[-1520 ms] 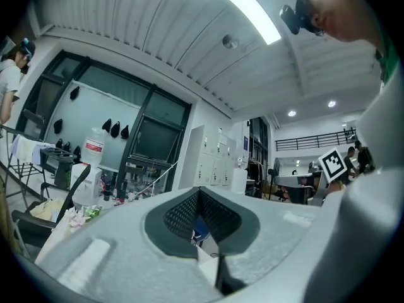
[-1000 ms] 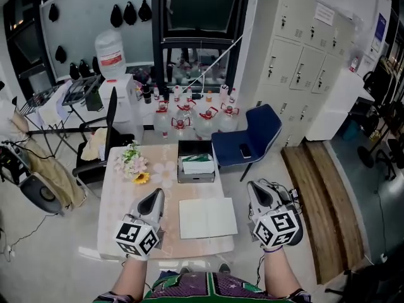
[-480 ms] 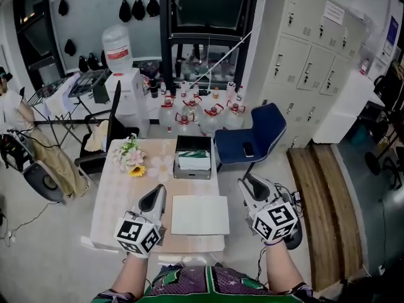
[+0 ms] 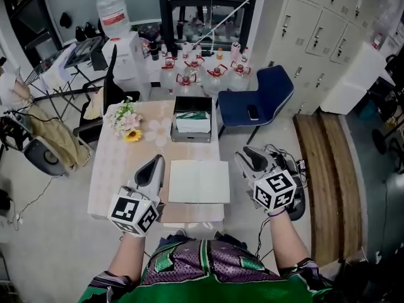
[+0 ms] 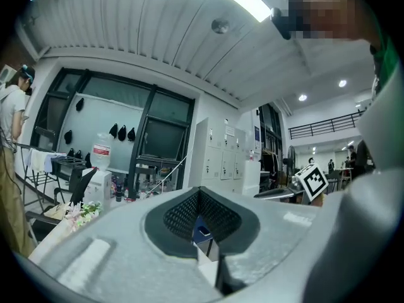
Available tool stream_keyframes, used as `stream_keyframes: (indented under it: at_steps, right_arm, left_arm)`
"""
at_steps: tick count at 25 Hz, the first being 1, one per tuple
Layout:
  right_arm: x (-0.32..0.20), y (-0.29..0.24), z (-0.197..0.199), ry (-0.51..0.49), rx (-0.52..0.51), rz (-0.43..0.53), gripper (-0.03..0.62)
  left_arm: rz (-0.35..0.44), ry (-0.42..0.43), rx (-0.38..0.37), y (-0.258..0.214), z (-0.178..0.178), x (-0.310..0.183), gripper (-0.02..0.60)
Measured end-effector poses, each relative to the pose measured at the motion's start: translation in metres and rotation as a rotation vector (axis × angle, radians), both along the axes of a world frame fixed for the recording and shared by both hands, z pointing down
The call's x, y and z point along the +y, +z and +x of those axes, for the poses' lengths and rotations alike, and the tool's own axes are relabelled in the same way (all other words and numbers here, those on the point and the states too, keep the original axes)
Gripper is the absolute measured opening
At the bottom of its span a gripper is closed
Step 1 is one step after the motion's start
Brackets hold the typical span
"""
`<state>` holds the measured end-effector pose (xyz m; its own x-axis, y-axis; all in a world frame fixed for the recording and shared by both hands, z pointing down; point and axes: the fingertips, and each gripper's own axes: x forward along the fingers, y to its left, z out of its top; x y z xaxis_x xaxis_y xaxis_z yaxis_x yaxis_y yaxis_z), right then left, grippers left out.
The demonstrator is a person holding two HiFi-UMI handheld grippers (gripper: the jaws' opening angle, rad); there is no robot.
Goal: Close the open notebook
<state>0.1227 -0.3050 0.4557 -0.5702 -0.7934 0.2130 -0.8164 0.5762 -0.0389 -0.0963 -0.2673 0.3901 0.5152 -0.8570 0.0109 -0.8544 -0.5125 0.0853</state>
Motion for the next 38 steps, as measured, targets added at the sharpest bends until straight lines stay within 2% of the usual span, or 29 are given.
stream_keyframes:
  at_steps: [6, 23, 30, 38]
  right_arm:
    - [-0.005, 0.061, 0.007, -0.042, 0.055, -0.122, 0.101]
    - [-0.004, 0.227, 0.027, -0.098, 0.121, -0.428, 0.101]
    - [-0.008, 0.287, 0.031, -0.054, 0.072, -0.549, 0.101]
    - [-0.008, 0.331, 0.030, 0.002, 0.066, -0.624, 0.103]
  left_arm:
    - [-0.025, 0.000, -0.017, 0.013, 0.012, 0.003, 0.015]
    - [-0.074, -0.038, -0.047, 0.040, 0.044, 0.014, 0.015]
    - [-0.114, -0.075, -0.060, 0.054, 0.042, 0.022, 0.015]
    - [-0.153, -0.090, -0.096, 0.070, 0.041, 0.025, 0.015]
